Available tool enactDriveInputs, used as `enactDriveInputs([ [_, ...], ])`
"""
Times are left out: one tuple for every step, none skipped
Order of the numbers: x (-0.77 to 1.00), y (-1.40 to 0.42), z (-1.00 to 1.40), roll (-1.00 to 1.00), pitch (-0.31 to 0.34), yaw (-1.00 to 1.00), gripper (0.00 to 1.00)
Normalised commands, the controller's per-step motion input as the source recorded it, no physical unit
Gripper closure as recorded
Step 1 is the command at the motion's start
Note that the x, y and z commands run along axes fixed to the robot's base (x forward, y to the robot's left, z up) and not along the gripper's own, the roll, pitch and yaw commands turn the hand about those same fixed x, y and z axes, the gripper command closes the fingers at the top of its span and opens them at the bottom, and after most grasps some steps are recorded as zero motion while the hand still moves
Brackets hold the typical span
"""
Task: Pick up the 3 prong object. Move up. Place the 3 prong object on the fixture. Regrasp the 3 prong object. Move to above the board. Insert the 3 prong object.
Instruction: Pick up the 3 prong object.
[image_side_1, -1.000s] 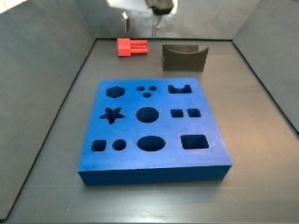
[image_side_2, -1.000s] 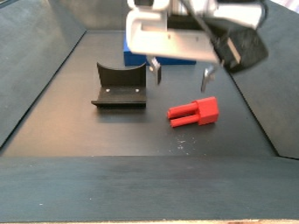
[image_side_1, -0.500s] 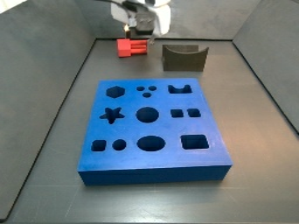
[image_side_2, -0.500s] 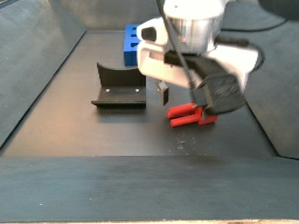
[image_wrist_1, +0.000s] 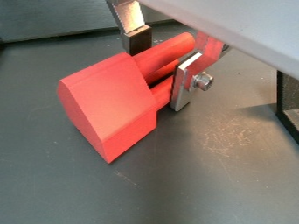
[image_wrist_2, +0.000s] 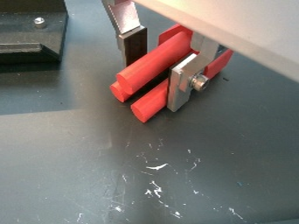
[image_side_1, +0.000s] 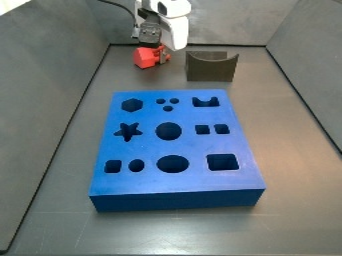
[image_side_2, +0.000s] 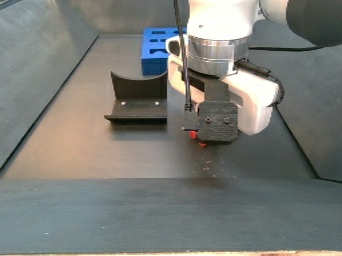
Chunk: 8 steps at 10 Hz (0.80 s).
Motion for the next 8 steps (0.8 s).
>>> enactDriveInputs([
  [-0.07,-0.01,-0.44,0.0,-0.04,1.0,1.0],
  [0.0,-0.02,-0.45,0.0,0.0,1.0,1.0],
  [-0.14,0.0,-0.46,-0.01,-0.037,1.0,1.0],
  [-0.23,0.0,-0.45,-0.03,-0.097,0.85,1.0],
  [-0.15,0.0,-0.42,-0.05,-0.083,0.83,1.0],
  [-0.17,0.0,-0.43,-0.05,-0.086,0.84,1.0],
  [-0.23,0.0,-0.46,-0.11,-0.134,0.81,1.0],
  [-0.19,0.0,-0.51,-0.14,-0.146,0.81,1.0],
])
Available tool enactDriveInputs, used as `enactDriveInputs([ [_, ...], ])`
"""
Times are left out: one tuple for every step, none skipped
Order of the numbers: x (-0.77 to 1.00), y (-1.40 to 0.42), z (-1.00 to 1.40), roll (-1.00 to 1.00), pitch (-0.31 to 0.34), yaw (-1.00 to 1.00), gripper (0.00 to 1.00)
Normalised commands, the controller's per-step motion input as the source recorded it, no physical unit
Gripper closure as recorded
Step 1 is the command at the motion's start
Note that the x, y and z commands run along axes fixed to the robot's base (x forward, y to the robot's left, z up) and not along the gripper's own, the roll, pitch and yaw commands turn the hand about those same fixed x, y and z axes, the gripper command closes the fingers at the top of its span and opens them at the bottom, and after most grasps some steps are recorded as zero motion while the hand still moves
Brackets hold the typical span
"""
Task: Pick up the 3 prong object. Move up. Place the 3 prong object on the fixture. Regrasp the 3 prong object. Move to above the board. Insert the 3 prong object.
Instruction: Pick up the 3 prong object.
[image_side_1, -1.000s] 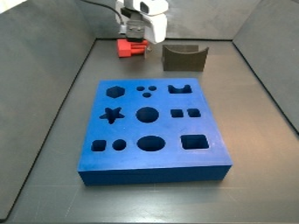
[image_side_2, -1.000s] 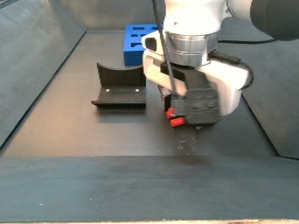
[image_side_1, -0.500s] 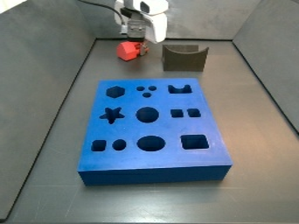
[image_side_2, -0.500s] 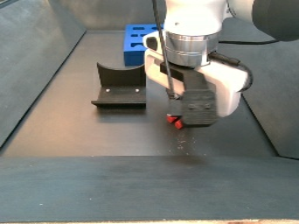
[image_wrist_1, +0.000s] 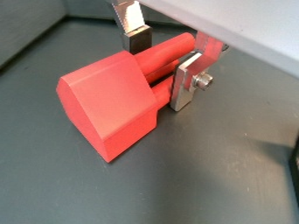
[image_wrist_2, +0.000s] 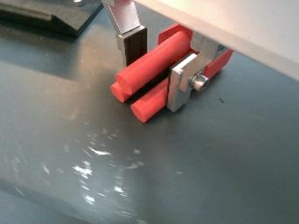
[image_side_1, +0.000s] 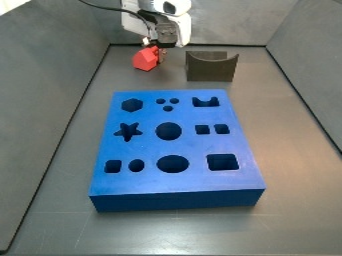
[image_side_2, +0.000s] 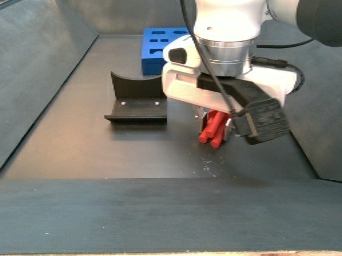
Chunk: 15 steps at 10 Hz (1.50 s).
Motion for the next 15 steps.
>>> enactDriveInputs([
  [-0.18,0.0,-0.53,-0.14,-0.151,0.8,1.0],
  [-0.14,0.0,-0.56,-0.13,-0.134,0.81,1.0],
  [-0.18,0.0,-0.29,-0.11,-0.126,0.51,1.0],
  [0.0,0.0,0.0,0.01,0.0,0.0,1.0],
  [0.0,0.0,0.0,0.0,0.0,0.0,1.0],
  [0.0,0.0,0.0,0.0,0.0,0.0,1.0],
  [0.0,0.0,0.0,0.0,0.0,0.0,1.0],
  [0.0,0.0,0.0,0.0,0.0,0.0,1.0],
  [0.0,0.0,0.0,0.0,0.0,0.0,1.0],
  [0.0,0.0,0.0,0.0,0.0,0.0,1.0],
  [0.0,0.0,0.0,0.0,0.0,0.0,1.0],
  [0.0,0.0,0.0,0.0,0.0,0.0,1.0],
  [0.0,0.0,0.0,0.0,0.0,0.0,1.0],
  [0.0,0.0,0.0,0.0,0.0,0.0,1.0],
  [0.0,0.0,0.0,0.0,0.0,0.0,1.0],
])
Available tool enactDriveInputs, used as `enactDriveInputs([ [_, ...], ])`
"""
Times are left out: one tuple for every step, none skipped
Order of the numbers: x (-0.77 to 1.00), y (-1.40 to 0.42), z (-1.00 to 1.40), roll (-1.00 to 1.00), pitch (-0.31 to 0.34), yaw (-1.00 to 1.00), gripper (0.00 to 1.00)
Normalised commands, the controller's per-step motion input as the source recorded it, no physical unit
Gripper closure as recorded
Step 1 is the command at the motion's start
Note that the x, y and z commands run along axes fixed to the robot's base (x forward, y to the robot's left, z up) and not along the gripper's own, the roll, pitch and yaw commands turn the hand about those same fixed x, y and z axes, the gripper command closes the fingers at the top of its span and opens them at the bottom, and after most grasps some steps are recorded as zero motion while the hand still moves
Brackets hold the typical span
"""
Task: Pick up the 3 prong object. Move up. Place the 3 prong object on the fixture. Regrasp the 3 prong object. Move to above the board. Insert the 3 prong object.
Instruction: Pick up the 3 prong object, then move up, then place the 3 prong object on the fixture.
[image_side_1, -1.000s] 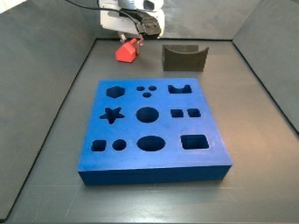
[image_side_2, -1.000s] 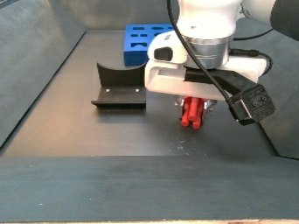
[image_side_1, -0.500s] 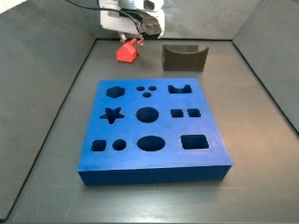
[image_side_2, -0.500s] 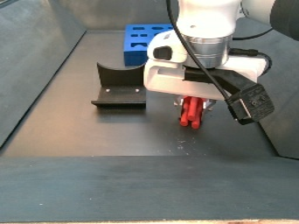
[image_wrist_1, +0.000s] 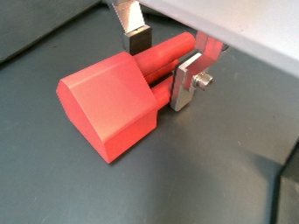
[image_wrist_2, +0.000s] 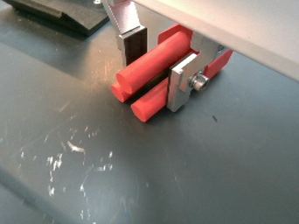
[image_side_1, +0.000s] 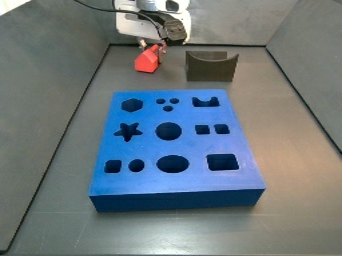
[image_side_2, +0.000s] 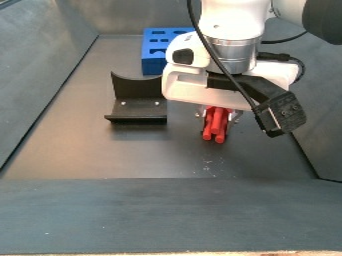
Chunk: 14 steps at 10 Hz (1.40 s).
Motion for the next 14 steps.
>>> enactDriveInputs([
  [0.0,0.0,0.0,0.0,0.0,0.0,1.0],
  [0.0,0.0,1.0,0.0,0.0,0.0,1.0],
  [-0.06,-0.01,1.0,-0.01,0.028,-0.01,1.0],
  [-0.08,-0.01,0.97,0.0,0.036,-0.01,1.0],
  [-0.05,0.0,0.82,0.01,0.047,-0.02,1.0],
  [-0.04,0.0,0.7,0.02,0.058,-0.02,1.0],
  [-0.03,0.01,0.57,0.04,0.064,-0.02,1.0],
  [-0.03,0.01,0.39,0.05,0.063,-0.02,1.0],
  [-0.03,0.0,0.25,0.07,0.06,-0.02,1.0],
  [0.0,0.0,1.0,0.0,0.0,0.0,1.0],
  [0.01,0.0,1.0,0.01,0.001,0.0,1.0],
  [0.0,0.0,1.0,0.01,0.02,0.0,1.0],
  [-0.01,0.01,1.0,0.03,0.034,0.0,1.0],
  [-0.02,0.01,1.0,0.04,0.046,-0.01,1.0],
])
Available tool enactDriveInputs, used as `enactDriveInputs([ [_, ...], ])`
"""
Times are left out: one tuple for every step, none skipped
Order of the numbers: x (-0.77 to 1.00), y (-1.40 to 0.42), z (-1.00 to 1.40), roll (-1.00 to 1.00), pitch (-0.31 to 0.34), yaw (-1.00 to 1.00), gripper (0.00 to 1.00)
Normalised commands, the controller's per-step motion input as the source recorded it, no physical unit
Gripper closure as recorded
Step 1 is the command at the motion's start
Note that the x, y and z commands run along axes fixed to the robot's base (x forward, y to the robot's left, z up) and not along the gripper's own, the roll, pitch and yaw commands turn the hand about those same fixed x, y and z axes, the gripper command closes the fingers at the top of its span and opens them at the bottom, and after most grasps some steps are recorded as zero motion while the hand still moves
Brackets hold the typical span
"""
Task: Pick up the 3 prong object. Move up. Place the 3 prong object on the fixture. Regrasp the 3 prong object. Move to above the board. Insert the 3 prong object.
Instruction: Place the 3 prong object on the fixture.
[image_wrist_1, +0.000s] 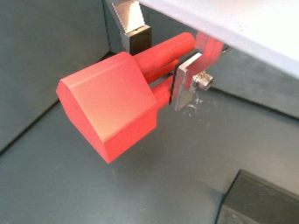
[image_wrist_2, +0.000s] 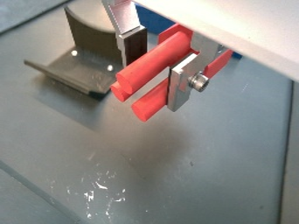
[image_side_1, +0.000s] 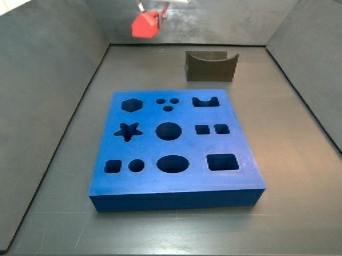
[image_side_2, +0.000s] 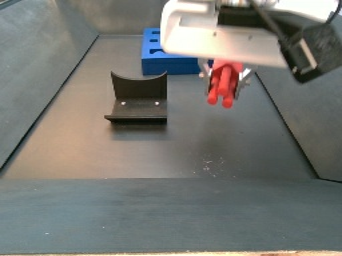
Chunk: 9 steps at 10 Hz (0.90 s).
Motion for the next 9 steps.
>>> enactDriveInputs([
  [-0.02,0.01,1.0,0.06,0.056,-0.01,1.0],
  [-0.02,0.01,0.99,0.07,0.067,-0.01,1.0],
  [-0.02,0.01,0.86,0.08,0.073,0.0,1.0],
  [-0.01,0.01,0.72,0.08,0.081,0.0,1.0],
  [-0.01,0.01,0.58,0.09,0.09,0.01,1.0],
  [0.0,0.01,0.39,0.09,0.101,0.01,1.0],
  [0.0,0.01,0.25,0.07,0.103,0.02,1.0],
  [0.88,-0.98,-1.0,0.07,-0.114,1.0,1.0],
  [0.84,-0.91,-1.0,0.08,-0.127,1.0,1.0],
])
